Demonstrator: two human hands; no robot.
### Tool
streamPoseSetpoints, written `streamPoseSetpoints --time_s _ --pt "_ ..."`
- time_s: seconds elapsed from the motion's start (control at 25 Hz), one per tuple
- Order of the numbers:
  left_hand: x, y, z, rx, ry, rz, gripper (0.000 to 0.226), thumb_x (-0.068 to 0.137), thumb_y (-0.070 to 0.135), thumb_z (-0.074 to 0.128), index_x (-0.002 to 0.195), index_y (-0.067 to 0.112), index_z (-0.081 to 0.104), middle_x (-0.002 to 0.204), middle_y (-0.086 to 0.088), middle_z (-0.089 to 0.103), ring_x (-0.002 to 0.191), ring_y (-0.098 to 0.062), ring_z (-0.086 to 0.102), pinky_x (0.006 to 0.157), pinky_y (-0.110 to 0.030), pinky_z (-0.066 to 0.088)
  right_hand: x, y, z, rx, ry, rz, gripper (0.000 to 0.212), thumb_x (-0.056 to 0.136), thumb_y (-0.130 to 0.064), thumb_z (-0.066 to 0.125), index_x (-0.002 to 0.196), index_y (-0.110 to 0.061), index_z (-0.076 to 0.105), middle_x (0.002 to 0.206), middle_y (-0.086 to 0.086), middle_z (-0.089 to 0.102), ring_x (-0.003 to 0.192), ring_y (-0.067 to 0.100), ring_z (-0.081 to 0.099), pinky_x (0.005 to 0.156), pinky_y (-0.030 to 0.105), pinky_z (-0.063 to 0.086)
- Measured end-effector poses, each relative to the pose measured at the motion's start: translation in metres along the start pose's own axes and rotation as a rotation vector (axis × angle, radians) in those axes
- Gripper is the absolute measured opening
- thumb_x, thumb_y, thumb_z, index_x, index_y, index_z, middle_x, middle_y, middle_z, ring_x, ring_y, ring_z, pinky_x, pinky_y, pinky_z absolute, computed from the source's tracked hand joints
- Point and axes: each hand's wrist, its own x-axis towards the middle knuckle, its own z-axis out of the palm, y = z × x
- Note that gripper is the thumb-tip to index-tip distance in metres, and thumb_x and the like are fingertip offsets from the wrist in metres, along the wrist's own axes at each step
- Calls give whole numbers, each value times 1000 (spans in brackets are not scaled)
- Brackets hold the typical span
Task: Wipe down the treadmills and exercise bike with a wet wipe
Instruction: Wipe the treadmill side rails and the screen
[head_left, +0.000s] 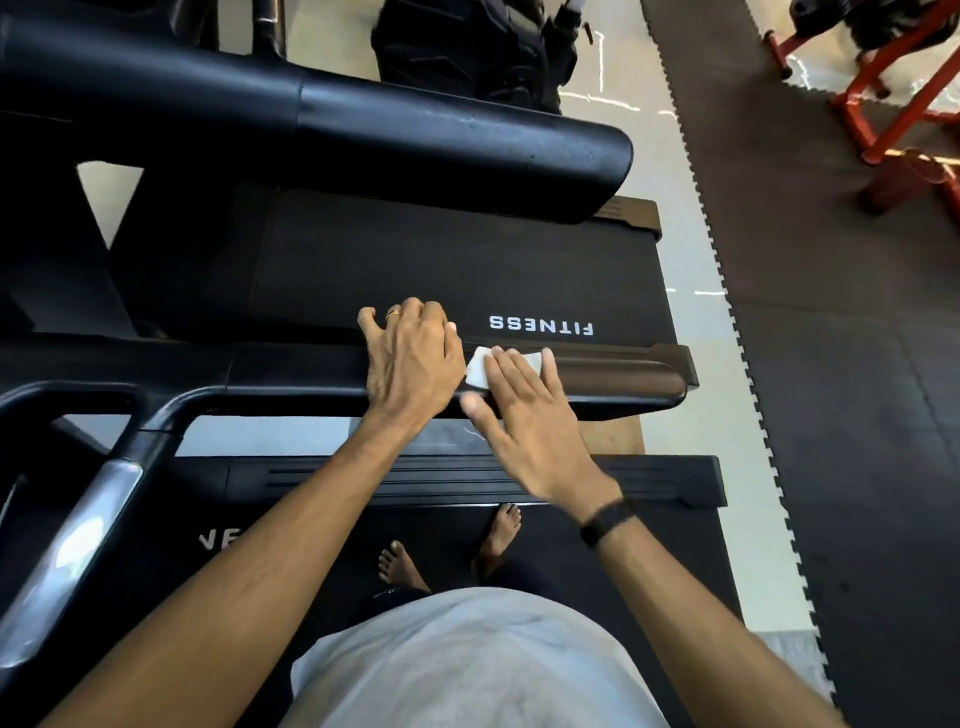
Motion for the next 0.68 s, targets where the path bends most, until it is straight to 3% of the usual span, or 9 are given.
streamPoseSetpoints --time_s 0.04,0.12,0.24,0.36,0.44,0.52,0.6,0.68 --pt "0 1 1 1 -3 -3 33 96 31 38 91 11 65 92 -8 66 85 -27 61 100 -53 34 -19 0 0 -24 5 -39 91 97 -68 -7 158 -9 27 165 5 25 155 13 10 124 45 -10" --pt "0 2 1 12 1 -3 33 95 30 39 92 11 66 91 -8 66 84 -27 61 100 -53 34 -47 19 -4 -65 59 -26 87 98 -66 -10 160 -13 20 166 2 19 155 11 6 124 48 -10" --pt "2 5 1 34 6 5 31 96 28 42 92 9 66 90 -9 65 82 -28 61 99 -54 36 -38 59 -19 -56 102 167 101 91 -72 -15 154 -13 38 158 4 40 152 16 25 122 47 -15" --pt "3 6 0 36 -15 -23 30 96 28 43 92 9 66 91 -11 66 84 -29 62 98 -54 35 21 61 -27 -5 -42 335 97 90 -75 -7 118 -14 64 126 6 65 135 19 48 122 50 -12" --pt "3 5 -1 31 -20 -41 30 96 29 43 93 9 65 92 -11 66 85 -30 62 99 -55 35 49 37 -20 -30 -118 268 99 91 -74 -9 115 -11 65 121 11 67 130 24 53 123 51 -6" --pt "2 3 -2 7 -10 -60 29 97 28 42 92 10 65 92 -10 66 86 -29 61 100 -55 34 41 5 -7 -91 -87 92 114 84 -74 -23 133 -9 56 135 9 60 138 24 45 124 50 -4" --pt "0 2 -2 -28 28 -81 30 97 27 42 90 10 65 89 -9 66 85 -29 62 101 -54 34 2 -13 -2 -97 -70 -37 103 91 -69 -18 154 -5 32 161 9 34 153 21 19 124 47 -7" --pt "0 4 0 -29 56 -84 32 97 27 40 90 11 66 87 -7 66 83 -28 63 102 -54 33 -41 -2 -2 -117 -34 -76 87 98 -65 -11 160 -9 14 168 4 11 156 15 -1 125 49 -6"
